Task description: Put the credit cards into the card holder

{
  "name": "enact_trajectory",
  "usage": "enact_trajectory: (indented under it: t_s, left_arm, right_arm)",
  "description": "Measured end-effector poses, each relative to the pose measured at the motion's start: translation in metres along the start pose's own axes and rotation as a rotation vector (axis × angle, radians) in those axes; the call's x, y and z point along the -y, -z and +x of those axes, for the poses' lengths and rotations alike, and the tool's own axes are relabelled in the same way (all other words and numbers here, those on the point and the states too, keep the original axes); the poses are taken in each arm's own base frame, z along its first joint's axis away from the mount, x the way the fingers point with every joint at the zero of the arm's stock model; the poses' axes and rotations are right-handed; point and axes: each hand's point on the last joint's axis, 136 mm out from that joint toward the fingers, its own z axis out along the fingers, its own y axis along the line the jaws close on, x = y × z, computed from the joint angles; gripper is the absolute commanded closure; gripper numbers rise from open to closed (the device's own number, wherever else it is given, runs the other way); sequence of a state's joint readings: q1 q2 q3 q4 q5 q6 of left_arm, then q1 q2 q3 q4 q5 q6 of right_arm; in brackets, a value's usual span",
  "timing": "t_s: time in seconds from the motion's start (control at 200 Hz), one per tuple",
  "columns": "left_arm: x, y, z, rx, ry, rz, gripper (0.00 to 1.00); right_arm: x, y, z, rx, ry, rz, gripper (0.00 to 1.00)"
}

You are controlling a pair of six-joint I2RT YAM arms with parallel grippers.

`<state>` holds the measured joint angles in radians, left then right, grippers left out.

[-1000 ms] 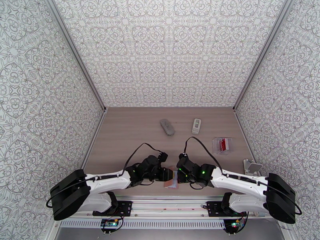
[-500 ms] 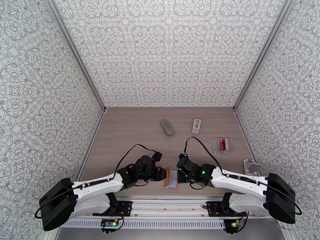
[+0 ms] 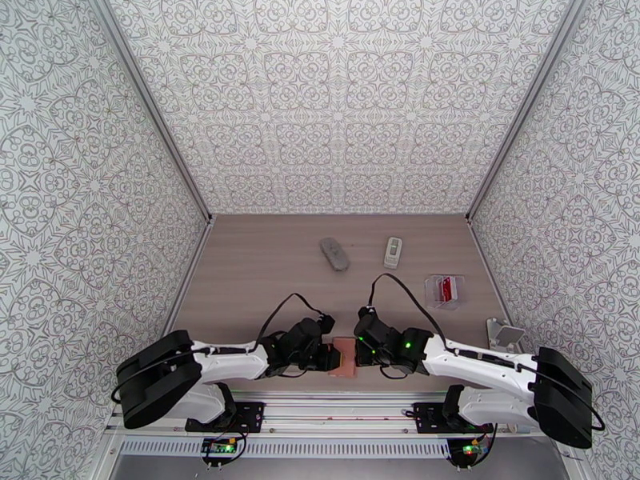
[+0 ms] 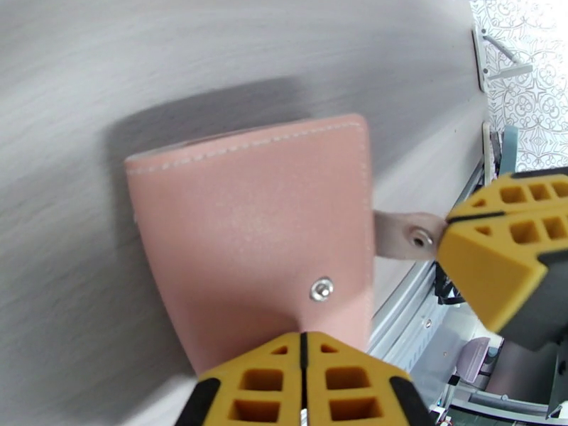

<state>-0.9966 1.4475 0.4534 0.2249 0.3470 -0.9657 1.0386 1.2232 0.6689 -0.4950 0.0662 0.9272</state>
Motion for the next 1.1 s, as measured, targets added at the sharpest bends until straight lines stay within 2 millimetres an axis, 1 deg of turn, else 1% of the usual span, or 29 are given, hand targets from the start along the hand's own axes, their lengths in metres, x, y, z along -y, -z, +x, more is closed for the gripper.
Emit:
enact_trajectory:
  t_s: [0.15, 0.25, 0.37, 0.525, 0.59, 0.715, 0.83, 0.9, 0.935, 1.005, 1.1]
  left_arm:
    - [0.004, -0.004, 0.001, -0.007, -0.009, 0.0, 0.93]
    - [0.005, -0.005, 0.0, -0.009, -0.01, -0.001, 0.93]
    - [0.004, -0.006, 0.0, -0.01, -0.01, -0.007, 0.93]
    - [0.003, -0.006, 0.002, -0.013, -0.009, -0.014, 0.93]
    - [0.003, -0.006, 0.001, -0.011, -0.009, -0.017, 0.9]
    - [0.006, 0.001, -0.001, 0.008, -0.013, -0.018, 0.88]
    - [0.016, 0.014, -0.007, 0.042, -0.023, -0.001, 0.87]
    - [0.019, 0.021, -0.011, 0.062, -0.023, 0.003, 0.86]
    - [0.019, 0.025, -0.013, 0.073, -0.02, 0.004, 0.84]
    - [0.015, 0.029, -0.015, 0.085, -0.013, -0.006, 0.78]
    - [0.003, 0.028, -0.012, 0.074, 0.002, -0.043, 0.77]
  right_arm:
    - [-0.006, -0.001, 0.0, -0.006, -0.001, -0.028, 1.0]
    - [-0.01, -0.008, 0.002, -0.021, -0.001, -0.041, 1.0]
    - [-0.01, -0.018, 0.006, -0.044, 0.0, -0.033, 1.0]
    - [-0.01, -0.022, 0.006, -0.048, -0.001, -0.029, 1.0]
    - [-0.009, -0.025, 0.007, -0.052, 0.0, -0.022, 1.0]
    - [-0.008, -0.033, 0.009, -0.058, -0.004, -0.017, 1.0]
    - [-0.009, -0.036, 0.009, -0.06, -0.008, -0.022, 1.0]
    - [-0.01, -0.037, 0.009, -0.061, -0.011, -0.024, 1.0]
    - [-0.01, -0.037, 0.009, -0.06, -0.011, -0.025, 1.0]
    - [-0.01, -0.037, 0.009, -0.061, -0.011, -0.025, 1.0]
    - [-0.01, -0.038, 0.009, -0.06, -0.011, -0.027, 1.0]
